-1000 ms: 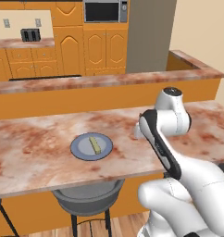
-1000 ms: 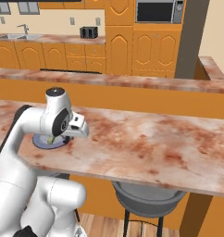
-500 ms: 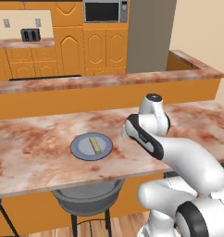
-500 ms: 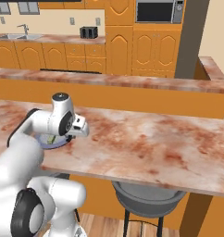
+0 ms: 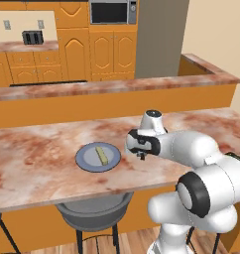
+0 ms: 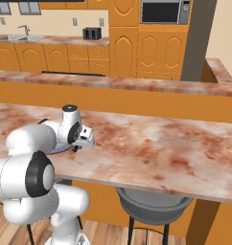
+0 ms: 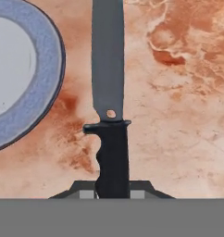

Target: Retrieve the butter from the fridge and place it on a plate on the dining table. Then retrieve the butter knife by the fridge and place it near the plate.

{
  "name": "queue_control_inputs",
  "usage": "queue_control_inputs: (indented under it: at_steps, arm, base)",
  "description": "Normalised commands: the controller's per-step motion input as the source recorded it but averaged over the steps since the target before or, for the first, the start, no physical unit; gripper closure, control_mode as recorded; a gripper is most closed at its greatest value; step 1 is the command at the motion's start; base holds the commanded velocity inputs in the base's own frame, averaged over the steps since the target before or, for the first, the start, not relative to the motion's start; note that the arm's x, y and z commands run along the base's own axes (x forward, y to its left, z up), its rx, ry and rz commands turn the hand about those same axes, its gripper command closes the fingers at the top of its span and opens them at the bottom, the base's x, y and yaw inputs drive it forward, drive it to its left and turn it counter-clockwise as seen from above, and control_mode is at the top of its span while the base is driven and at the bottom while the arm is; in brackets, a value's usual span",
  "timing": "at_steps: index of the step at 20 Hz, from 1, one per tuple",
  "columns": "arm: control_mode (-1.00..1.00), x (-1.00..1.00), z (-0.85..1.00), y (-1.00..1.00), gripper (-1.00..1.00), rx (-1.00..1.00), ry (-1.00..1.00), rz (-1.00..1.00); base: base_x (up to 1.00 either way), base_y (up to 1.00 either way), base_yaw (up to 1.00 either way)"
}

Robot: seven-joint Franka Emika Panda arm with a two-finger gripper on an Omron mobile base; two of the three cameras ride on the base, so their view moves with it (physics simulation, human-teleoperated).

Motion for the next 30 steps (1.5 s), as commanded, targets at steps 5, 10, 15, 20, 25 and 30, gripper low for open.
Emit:
queue_control_inputs:
  at_steps: [5, 10, 15, 20, 25, 30]
  arm:
    - [-1.00, 0.38, -0.47, 0.00, 1.00, 0.00, 0.08, 0.00]
    - [-1.00, 0.11, -0.20, 0.00, 1.00, 0.02, 0.00, 0.00]
    - [-1.00, 0.36, -0.65, 0.00, 1.00, -0.05, 0.01, 0.00]
    - [-1.00, 0.23, -0.48, 0.00, 1.00, -0.02, 0.00, 0.00]
    - [-1.00, 0.13, -0.19, 0.00, -1.00, 0.00, 0.00, 0.00]
    - [-1.00, 0.01, -0.05, 0.00, -1.00, 0.00, 0.00, 0.00]
  base:
    - [0.00, 0.00, 0.00]
    - [0.00, 0.00, 0.00]
    - [0.00, 0.00, 0.00]
    - [0.00, 0.00, 0.00]
    - [0.00, 0.00, 0.00]
    - [0.00, 0.00, 0.00]
